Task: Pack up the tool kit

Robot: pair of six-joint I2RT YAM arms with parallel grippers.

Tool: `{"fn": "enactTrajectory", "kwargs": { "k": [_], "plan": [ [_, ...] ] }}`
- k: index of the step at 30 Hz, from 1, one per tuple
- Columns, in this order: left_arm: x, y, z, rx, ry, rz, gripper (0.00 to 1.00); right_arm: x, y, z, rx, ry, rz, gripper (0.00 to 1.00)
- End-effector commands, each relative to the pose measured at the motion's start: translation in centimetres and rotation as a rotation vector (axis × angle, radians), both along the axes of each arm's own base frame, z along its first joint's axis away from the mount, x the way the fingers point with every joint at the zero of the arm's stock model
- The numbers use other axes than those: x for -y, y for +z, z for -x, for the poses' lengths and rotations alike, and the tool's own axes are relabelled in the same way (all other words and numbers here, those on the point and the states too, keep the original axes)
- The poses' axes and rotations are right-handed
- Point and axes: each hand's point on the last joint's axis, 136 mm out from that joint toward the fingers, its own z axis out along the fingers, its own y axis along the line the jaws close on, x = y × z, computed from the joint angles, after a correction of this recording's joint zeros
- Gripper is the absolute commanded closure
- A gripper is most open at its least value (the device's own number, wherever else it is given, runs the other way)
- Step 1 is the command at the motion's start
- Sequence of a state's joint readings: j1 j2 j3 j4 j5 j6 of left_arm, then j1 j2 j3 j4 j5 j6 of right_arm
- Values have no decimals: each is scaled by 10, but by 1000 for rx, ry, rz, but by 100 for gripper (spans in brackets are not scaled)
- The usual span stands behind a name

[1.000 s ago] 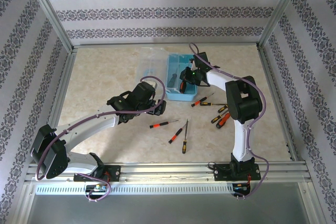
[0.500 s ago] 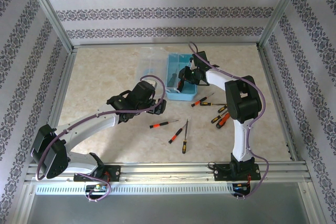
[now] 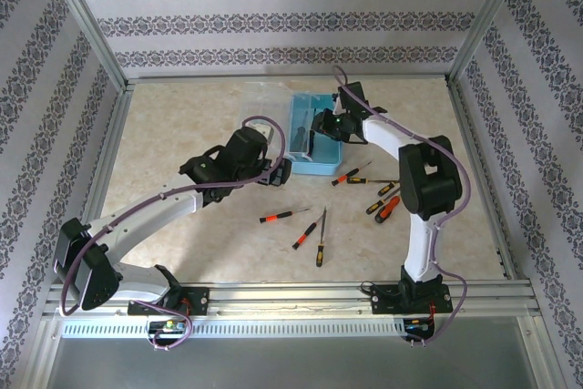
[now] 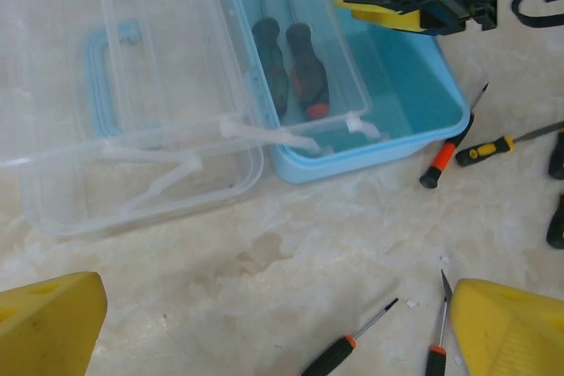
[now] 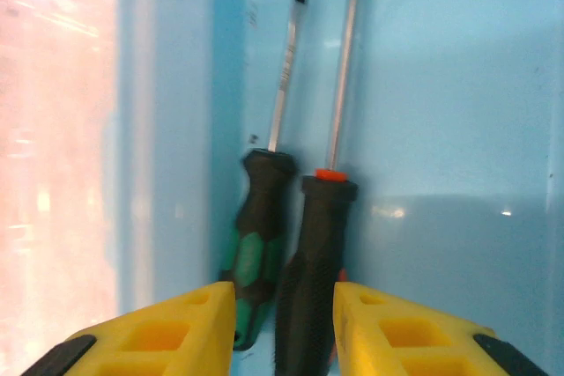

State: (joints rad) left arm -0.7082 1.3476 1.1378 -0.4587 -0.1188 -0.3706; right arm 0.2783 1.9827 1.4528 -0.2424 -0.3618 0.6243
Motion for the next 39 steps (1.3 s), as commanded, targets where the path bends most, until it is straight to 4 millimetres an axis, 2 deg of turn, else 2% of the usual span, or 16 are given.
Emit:
{"fn": "enactTrajectory", "kwargs": {
  "k": [1, 6, 8, 11, 16, 22, 26, 33, 39],
  "plan": [
    [-11, 26, -17, 66, 41, -30, 0, 9, 66, 10, 139, -13, -26, 64],
    [-35, 47, -44, 102, 188, -84, 0, 31, 83, 50, 180, -50, 8, 63],
    [-42, 50, -53, 97, 218, -99, 0, 45, 82, 70, 177, -66, 41, 63],
    [-45, 49, -67, 79, 241, -70, 0, 77, 71, 104, 136, -109, 143, 61],
    [-44, 33, -85, 38, 246, 21, 0, 129, 47, 159, 28, -196, 288, 55],
    [-54, -1, -97, -105, 307, 173, 0, 171, 24, 201, -55, -309, 338, 51],
    [-61, -20, -96, -202, 334, 267, 0, 184, 9, 210, -138, -356, 373, 47],
    [-41, -22, -90, -251, 253, 371, 0, 197, -24, 226, -231, -439, 408, 59],
    [-32, -29, -87, -289, 234, 422, 3, 185, -38, 233, -280, -428, 345, 62]
  ]
}}
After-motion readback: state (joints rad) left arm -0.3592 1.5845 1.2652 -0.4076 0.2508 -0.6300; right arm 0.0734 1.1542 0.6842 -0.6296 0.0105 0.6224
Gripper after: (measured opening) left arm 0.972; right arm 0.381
